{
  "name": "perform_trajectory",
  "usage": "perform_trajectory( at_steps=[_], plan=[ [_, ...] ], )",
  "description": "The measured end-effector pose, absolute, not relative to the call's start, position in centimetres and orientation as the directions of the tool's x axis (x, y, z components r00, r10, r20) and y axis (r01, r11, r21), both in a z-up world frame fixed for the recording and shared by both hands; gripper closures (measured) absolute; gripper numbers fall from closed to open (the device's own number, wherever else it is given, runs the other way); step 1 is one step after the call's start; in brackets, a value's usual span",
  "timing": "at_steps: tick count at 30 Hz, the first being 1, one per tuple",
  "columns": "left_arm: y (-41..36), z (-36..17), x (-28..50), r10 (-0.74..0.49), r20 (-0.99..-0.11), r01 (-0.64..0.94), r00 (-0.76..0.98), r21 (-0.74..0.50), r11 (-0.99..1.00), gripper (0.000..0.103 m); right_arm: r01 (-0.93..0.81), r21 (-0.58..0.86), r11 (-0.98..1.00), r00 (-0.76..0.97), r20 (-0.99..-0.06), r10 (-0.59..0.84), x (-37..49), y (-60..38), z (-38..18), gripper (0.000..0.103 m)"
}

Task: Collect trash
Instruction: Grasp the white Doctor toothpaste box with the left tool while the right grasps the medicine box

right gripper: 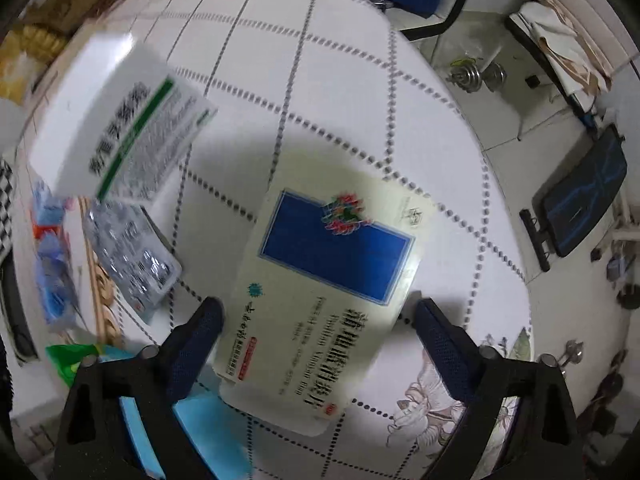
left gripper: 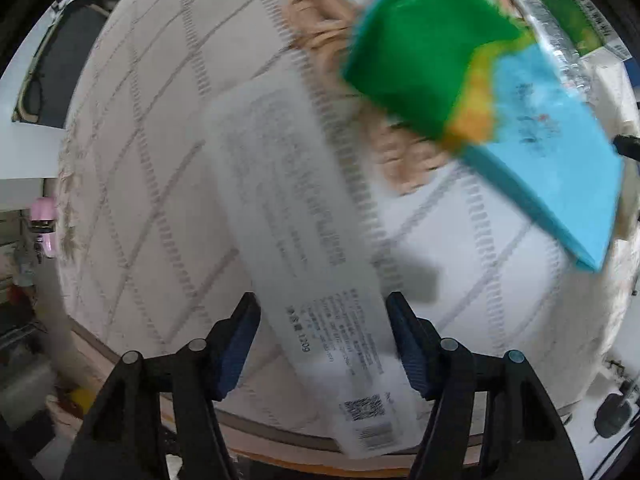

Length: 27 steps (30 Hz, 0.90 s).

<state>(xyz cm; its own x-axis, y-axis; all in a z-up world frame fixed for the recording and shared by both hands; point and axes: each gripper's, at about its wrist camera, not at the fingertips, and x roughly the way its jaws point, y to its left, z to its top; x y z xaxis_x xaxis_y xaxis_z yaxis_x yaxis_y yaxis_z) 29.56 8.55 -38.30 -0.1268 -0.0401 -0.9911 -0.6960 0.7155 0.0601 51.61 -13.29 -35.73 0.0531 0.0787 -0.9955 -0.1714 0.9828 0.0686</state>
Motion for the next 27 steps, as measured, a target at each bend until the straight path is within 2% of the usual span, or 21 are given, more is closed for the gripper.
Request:
perform_trajectory(
  at_steps=[1, 6, 8, 9, 10, 14, 19, 22, 27],
  plan=[
    [9.0, -38.3, 28.8, -0.048, -0.992, -0.716, -0.118, 0.051, 0.697, 0.039, -0.205, 0.055, 0.977, 0.067, -0.995, 0.070, 51.2, -13.0, -35.5, 0.017],
    [10.7, -38.1, 25.8, -0.048, -0.997, -0.804, -0.064, 0.023, 0.594, 0.041, -0.449, -0.033, 0.893, 0.034, -0.999, -0.020, 46.6, -13.0, -35.5, 0.018],
    [10.7, -37.9, 25.1, -0.039, -0.998, -0.804, -0.043, 0.011, 0.595, 0.056, -0.512, -0.042, 0.858, 0.007, -0.999, -0.045, 44.3, -13.5, -35.7, 0.018],
    [10.4, -37.8, 25.0, -0.043, -0.999, -0.790, -0.025, -0.007, 0.614, 0.060, -0.548, -0.024, 0.836, -0.034, -0.998, -0.051, 42.7, -13.9, -36.1, 0.018],
    [10.1, -37.8, 25.1, -0.031, -0.999, -0.770, -0.037, 0.009, 0.639, 0.060, -0.557, -0.013, 0.830, -0.055, -0.997, -0.053, 42.0, -14.2, -36.2, 0.018],
    [8.0, -37.8, 25.1, -0.030, -0.998, -0.687, -0.052, 0.014, 0.726, 0.060, -0.506, 0.035, 0.862, -0.105, -0.994, -0.021, 40.5, -15.2, -36.6, 0.015],
    [8.6, -38.2, 24.5, -0.052, -0.997, -0.735, -0.062, 0.010, 0.678, 0.057, -0.365, 0.062, 0.929, -0.076, -0.996, 0.037, 40.6, -16.3, -36.4, 0.015],
    [10.8, -38.2, 24.1, -0.012, -0.998, -0.742, -0.068, 0.043, 0.669, 0.057, -0.339, 0.047, 0.940, -0.042, -0.999, 0.035, 40.7, -16.3, -36.3, 0.015],
    [12.2, -37.7, 24.9, 0.016, -0.998, -0.737, -0.063, 0.057, 0.673, 0.061, -0.325, -0.001, 0.946, 0.023, -1.000, 0.007, 39.4, -16.3, -36.0, 0.024]
  ],
)
